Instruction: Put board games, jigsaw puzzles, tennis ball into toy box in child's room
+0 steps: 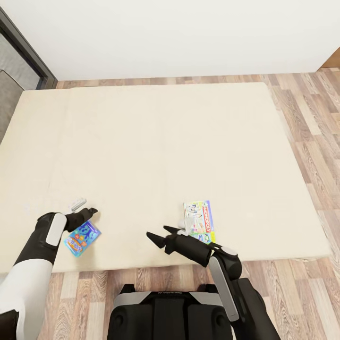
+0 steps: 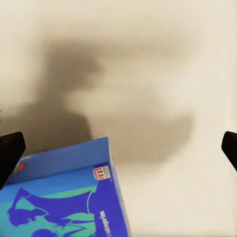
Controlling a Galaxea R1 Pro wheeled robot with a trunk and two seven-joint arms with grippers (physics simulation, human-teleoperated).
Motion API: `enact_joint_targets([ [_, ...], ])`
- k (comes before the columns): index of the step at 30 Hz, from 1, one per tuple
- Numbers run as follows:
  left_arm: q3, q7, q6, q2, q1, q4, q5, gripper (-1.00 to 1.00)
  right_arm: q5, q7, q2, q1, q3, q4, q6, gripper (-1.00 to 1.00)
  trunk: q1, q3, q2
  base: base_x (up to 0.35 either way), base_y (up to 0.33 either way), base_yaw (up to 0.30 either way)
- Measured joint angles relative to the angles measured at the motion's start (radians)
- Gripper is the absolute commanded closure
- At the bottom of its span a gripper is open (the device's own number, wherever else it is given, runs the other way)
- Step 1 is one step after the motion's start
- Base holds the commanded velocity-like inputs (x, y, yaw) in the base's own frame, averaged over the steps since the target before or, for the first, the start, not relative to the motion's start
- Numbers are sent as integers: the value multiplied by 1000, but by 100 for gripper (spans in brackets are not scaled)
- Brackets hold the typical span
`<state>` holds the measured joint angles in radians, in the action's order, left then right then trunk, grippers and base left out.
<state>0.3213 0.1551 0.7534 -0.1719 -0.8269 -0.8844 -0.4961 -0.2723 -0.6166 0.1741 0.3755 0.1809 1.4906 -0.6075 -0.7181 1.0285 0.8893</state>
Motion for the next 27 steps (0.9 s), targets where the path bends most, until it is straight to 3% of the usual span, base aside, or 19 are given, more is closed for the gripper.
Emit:
enact_joint_targets([
  [15,0,1,26,-1,-1,-1,-3,-100,3,15,0,0,1,-2,2,-100,0,0,0,0,0,0],
  [27,-3,19,113,-3,-1,-9,9,-100,4,15,0,0,6,-2,1,-100,0,0,0,0,0,0],
])
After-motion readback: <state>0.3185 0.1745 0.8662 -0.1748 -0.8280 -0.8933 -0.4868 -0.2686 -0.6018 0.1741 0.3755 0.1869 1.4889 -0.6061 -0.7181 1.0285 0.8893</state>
